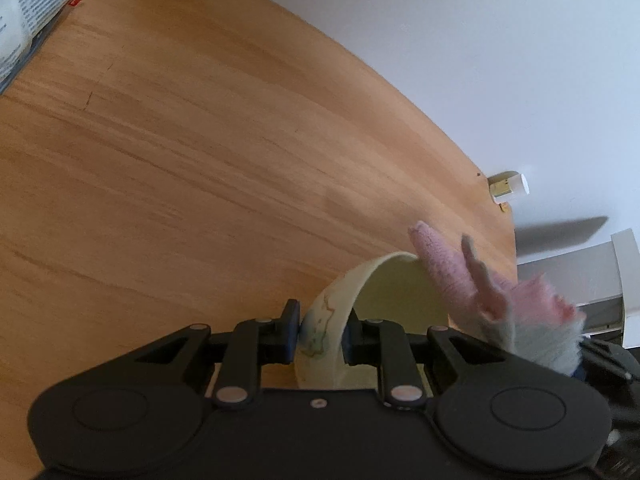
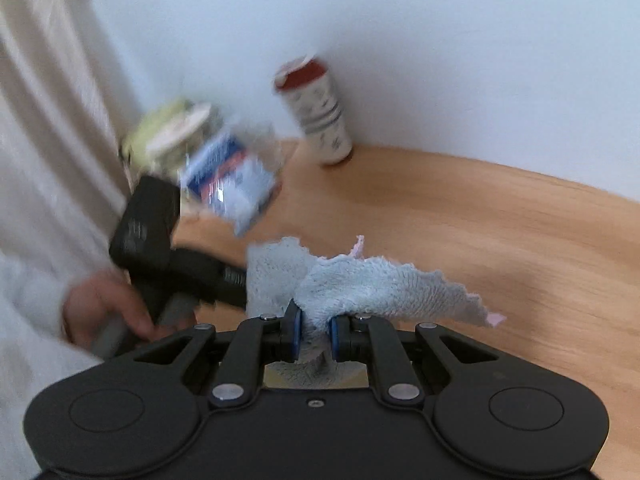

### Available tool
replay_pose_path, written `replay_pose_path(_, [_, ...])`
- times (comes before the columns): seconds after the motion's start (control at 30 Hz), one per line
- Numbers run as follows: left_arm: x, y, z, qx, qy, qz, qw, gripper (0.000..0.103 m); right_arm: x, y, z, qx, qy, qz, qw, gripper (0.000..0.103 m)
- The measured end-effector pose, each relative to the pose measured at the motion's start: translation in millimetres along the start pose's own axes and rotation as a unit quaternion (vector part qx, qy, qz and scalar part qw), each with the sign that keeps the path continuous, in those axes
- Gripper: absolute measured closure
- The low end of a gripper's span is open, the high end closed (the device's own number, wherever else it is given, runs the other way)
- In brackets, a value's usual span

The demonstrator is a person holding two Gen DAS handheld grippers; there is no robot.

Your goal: Clean bowl

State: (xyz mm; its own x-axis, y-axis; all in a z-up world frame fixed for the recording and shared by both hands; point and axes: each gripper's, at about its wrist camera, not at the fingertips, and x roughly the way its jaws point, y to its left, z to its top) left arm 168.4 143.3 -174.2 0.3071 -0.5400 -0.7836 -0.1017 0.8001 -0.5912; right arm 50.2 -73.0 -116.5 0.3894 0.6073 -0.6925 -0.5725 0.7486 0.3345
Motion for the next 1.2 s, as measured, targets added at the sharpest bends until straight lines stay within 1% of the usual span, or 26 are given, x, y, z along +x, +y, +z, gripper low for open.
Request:
replay_pose_path(0.17, [-2, 6, 1, -0.003, 0.004, -0.006, 1.0, 0.084, 21, 9, 2, -0.032, 0.038, 0.012, 0.999, 0.088])
replay_pose_path(0.37, [1, 5, 2, 0.006, 0.008, -0.007, 0.9999, 0.084, 53, 20, 7, -0.072, 0.094, 0.003, 0.993, 0.088])
replay_pose_path(0.5, [-3, 15, 3, -0.003, 0.015, -0.007, 0.9999, 0.085, 70, 23, 8, -0.076, 0.125, 0.0, 0.989, 0.087])
replay_pose_path(0.57, [-6, 19, 3, -0.003, 0.017, -0.007, 0.9998, 0.084, 82, 22, 9, -0.076, 0.149, -0.006, 0.986, 0.087])
replay_pose_path(0.73, [-7, 17, 4, 0.003, 0.022, 0.002, 0.9997, 0.082, 104, 25, 10, -0.093, 0.182, -0.036, 0.978, 0.087])
replay_pose_path(0.83, [-9, 11, 6, 0.013, 0.012, 0.0, 0.9998, 0.073, 108, 27, 8, -0.101, 0.187, -0.049, 0.976, 0.085])
replay_pose_path(0.87, [-11, 11, 7, 0.016, 0.008, 0.0, 0.9998, 0.067, 109, 28, 8, -0.105, 0.187, -0.054, 0.975, 0.084])
replay_pose_path(0.9, [-12, 9, 7, 0.02, 0.005, -0.001, 0.9998, 0.064, 107, 29, 7, -0.11, 0.185, -0.059, 0.975, 0.084])
replay_pose_path(0.97, [-17, 6, 9, 0.032, 0.004, -0.008, 0.9994, 0.062, 100, 32, 7, -0.122, 0.176, -0.069, 0.974, 0.078])
replay_pose_path(1.0, [-19, 4, 10, 0.039, 0.004, -0.012, 0.9992, 0.062, 94, 33, 8, -0.125, 0.169, -0.075, 0.975, 0.071])
replay_pose_path(1.03, [-22, 1, 10, 0.051, 0.003, -0.013, 0.9986, 0.062, 86, 34, 8, -0.125, 0.161, -0.081, 0.976, 0.066])
replay_pose_path(1.07, [-26, -2, 10, 0.069, 0.001, -0.009, 0.9976, 0.061, 78, 35, 9, -0.123, 0.152, -0.085, 0.977, 0.065])
replay_pose_path(1.13, [-30, -8, 10, 0.095, -0.004, 0.0, 0.9955, 0.054, 63, 34, 12, -0.115, 0.135, -0.083, 0.981, 0.059])
replay_pose_path(1.2, [-36, -14, 9, 0.13, -0.012, 0.018, 0.9913, 0.044, 48, 33, 13, -0.108, 0.121, -0.078, 0.984, 0.057])
